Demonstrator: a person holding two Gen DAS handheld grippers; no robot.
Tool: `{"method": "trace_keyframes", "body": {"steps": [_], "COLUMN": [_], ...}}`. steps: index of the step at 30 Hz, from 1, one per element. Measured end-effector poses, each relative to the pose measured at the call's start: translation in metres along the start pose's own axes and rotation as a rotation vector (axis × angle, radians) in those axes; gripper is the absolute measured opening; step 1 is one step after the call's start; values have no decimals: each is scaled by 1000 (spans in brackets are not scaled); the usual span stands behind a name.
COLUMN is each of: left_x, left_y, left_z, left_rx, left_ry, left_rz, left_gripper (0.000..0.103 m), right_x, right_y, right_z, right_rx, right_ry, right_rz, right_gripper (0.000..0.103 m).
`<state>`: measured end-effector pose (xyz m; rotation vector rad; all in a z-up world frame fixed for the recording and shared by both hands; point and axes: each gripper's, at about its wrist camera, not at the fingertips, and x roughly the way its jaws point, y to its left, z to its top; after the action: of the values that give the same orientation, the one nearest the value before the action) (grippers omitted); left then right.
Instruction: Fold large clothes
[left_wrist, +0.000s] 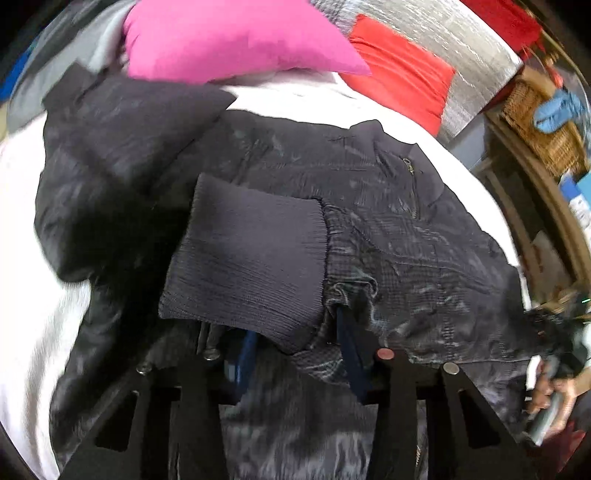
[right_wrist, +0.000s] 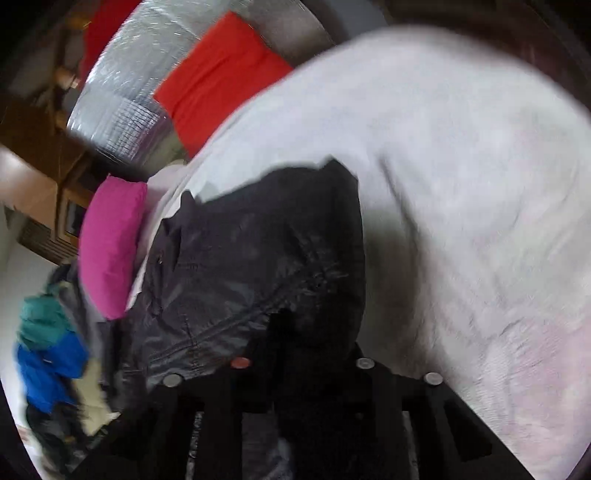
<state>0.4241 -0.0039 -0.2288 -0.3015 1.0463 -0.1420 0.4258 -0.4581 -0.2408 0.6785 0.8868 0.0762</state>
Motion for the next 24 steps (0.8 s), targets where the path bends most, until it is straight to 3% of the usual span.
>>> {"method": "trace_keyframes", "body": {"steps": [4, 8, 12, 15, 16, 17, 21, 22, 23, 24], "left_x": [11, 24, 10, -18, -28, -43, -82, -91, -96, -99], "left_y": [-7, -9, -23, -24, -19, -10, 41, 64, 87, 108], "left_z": [14, 20, 19, 19, 20, 22, 40, 46, 51, 55], "left_rx": [19, 16, 95, 154, 155, 144, 41, -23, -95, -156], "left_ry": [-17, 7, 5, -28, -51, -95, -226, -250, -263, -267], "left_rz": [28, 59, 111, 103, 94, 87, 128, 139, 146, 145], "left_gripper": [40, 40, 41, 53, 60, 64, 78, 80, 80, 80], "right_x": [-16, 6, -5, -39, -53, -63, -73, -69, -63, -55], "right_y": [2, -3, 1, -6, -7, -6, 15, 26, 40, 52], "right_z": [1, 0, 7, 10, 10, 10, 0, -3, -8, -13], "right_rx": [-9, -28, -22, 30, 55, 75, 37, 6, -42, -78], "right_ry": [-80, 13, 5, -123, -185, -233, -283, -270, -241, -209], "right_rz": [-32, -104, -122, -176, -164, -136, 8, 28, 42, 45], "right_gripper": [16, 21, 29, 53, 68, 71, 70, 63, 46, 39]}}
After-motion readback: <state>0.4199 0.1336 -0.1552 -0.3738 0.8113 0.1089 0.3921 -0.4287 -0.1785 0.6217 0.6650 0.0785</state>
